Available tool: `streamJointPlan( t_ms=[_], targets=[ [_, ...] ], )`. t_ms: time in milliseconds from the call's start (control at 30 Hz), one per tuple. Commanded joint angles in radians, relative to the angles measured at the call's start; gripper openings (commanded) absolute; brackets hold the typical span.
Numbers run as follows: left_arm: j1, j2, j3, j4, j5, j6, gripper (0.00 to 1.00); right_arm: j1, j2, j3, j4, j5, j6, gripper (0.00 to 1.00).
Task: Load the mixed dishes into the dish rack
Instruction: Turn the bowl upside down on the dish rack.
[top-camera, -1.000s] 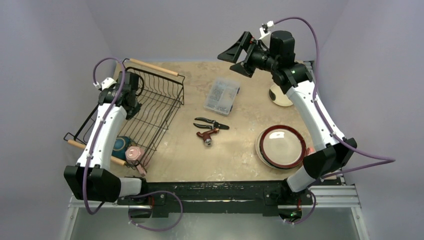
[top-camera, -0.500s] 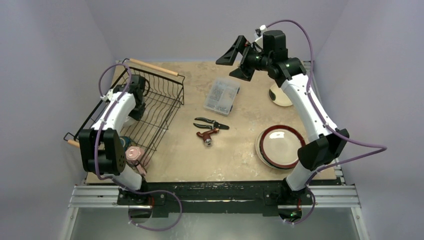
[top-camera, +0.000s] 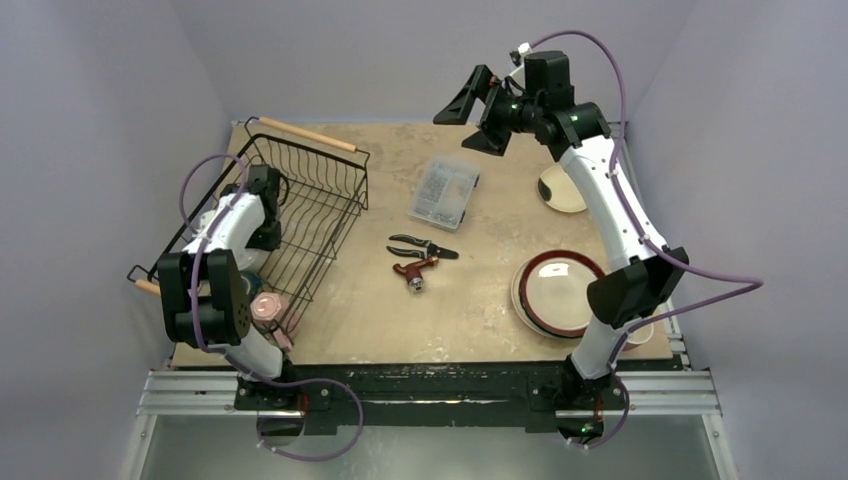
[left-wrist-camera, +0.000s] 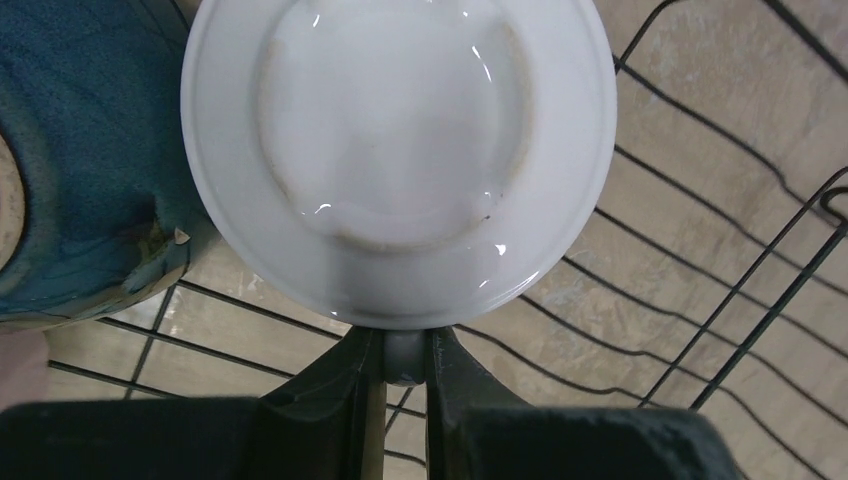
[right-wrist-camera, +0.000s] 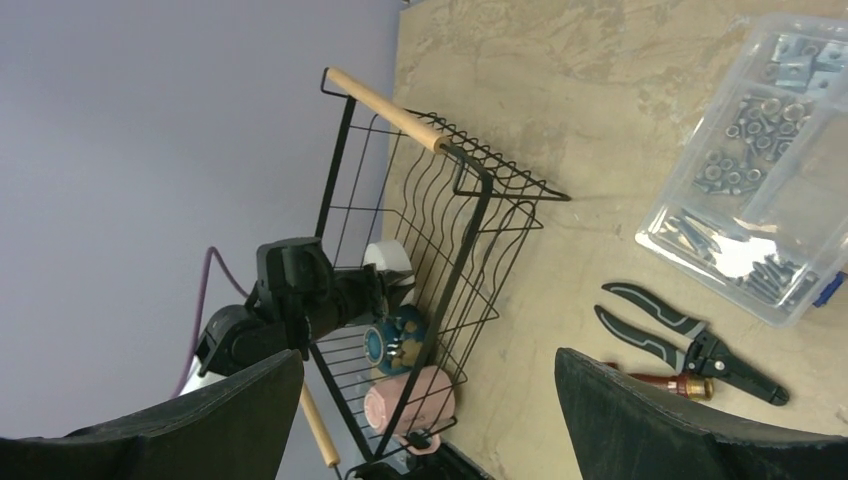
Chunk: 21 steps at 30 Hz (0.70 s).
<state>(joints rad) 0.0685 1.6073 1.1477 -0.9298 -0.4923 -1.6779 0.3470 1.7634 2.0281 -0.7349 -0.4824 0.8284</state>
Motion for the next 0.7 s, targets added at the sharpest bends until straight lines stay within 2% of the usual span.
streamJointPlan(
  t_ms=[0,400,467,600,667],
  targets=[
    [0.043,-0.027,-0.006,0.04,-0.051,-0.184,0.0,-0.026,-0.009,0.037,-0.036,-0.011,-0.039,0.99],
    [0.096,0.024,0.038,-0.022,-0.042,-0.362,0.0,-0.071,-0.033,-0.047,-0.015,-0.069,-0.047,0.99],
    [0.101,0.031,0.041,-0.03,-0.037,-0.367,0.07,-0.074,-0.034,-0.056,-0.012,-0.078,-0.051,0.99],
    [0.104,0.04,0.043,-0.033,-0.027,-0.346,0.28,-0.088,-0.045,-0.081,-0.005,-0.092,-0.057,0.99],
    [0.104,0.039,0.041,-0.025,-0.027,-0.324,0.48,-0.096,-0.056,-0.094,0.003,-0.096,-0.063,0.99]
  ],
)
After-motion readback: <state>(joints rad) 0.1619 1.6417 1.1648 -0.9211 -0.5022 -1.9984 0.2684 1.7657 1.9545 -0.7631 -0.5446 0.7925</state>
